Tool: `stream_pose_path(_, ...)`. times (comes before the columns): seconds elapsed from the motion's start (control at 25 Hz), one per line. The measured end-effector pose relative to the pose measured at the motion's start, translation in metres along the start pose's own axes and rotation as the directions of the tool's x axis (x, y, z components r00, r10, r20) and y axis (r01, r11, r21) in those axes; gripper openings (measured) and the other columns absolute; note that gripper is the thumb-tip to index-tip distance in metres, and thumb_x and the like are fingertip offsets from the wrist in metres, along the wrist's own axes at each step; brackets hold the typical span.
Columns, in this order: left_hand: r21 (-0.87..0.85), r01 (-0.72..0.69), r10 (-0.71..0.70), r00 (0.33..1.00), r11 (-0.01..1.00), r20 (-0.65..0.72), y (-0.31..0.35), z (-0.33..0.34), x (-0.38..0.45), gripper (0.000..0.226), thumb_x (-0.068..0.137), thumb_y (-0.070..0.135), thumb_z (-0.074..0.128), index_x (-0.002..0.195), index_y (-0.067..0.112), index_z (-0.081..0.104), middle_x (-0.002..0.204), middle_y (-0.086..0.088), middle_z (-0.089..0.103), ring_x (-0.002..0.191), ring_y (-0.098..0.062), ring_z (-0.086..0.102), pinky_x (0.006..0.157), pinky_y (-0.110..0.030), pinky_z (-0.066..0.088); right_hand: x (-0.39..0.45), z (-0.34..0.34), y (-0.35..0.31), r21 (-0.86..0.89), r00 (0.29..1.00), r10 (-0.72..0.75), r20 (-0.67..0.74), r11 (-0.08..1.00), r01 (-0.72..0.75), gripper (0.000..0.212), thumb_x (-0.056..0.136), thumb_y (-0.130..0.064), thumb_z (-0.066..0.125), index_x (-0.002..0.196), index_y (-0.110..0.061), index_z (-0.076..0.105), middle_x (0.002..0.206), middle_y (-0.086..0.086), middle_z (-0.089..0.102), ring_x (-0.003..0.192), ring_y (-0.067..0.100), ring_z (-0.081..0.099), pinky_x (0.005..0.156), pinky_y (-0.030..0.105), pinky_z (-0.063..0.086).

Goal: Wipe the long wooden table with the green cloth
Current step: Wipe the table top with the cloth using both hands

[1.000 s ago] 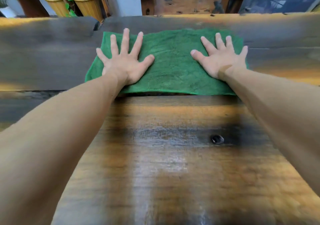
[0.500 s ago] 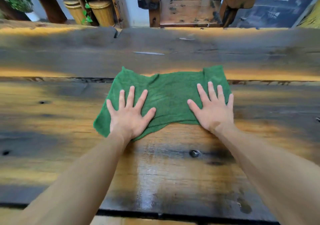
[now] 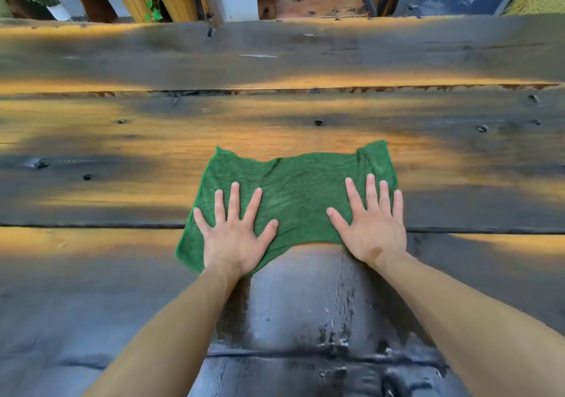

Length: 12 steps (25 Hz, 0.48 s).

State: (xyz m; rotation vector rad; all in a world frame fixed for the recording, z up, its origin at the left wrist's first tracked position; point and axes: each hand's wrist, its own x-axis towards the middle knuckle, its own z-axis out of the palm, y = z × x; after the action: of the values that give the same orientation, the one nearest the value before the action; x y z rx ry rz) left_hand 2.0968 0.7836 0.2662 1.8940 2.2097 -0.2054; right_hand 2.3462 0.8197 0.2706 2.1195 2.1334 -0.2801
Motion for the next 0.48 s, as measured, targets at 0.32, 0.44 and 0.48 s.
stream_pose_path(0.32,-0.021,-0.032,0.032,0.999,0.999,0.019,-0.01,0.05,-0.188,0.078,0.079,0.08,-0.011,0.15,0.051,-0.026,0.165,0.001,-0.03,0.153,-0.032,-0.023,0.115,-0.071,-0.006,-0.206,0.03,0.022,0.026,0.991,0.074,0.108,0.997,-0.077,0.086,0.08,-0.081,-0.006,0.154,-0.04,-0.022,0.164,0.005,-0.026,0.152,0.028,-0.022,0.119,0.053,-0.017)
stream_pose_path(0.44,-0.046,-0.039,0.041,0.999,0.998,0.031,-0.009,0.067,-0.256,0.077,0.09,0.079,0.005,0.159,0.045,0.004,0.171,-0.005,-0.002,0.156,-0.038,0.003,0.112,-0.076,0.008,-0.268,0.042,0.032,0.046,0.987,0.096,0.132,0.994,-0.103,0.089,0.072,-0.084,-0.018,0.149,-0.042,-0.03,0.159,0.002,-0.036,0.15,0.027,-0.027,0.119,0.053,-0.019)
stream_pose_path(0.48,-0.053,-0.039,0.042,0.997,0.998,0.06,-0.008,0.072,-0.275,0.077,0.093,0.077,0.013,0.16,0.04,0.017,0.17,-0.008,0.009,0.154,-0.04,0.014,0.11,-0.078,0.015,-0.287,0.047,0.035,0.059,0.987,0.101,0.128,0.992,-0.109,0.089,0.072,-0.085,-0.02,0.149,-0.043,-0.029,0.159,0.001,-0.035,0.151,0.026,-0.025,0.119,0.053,-0.018)
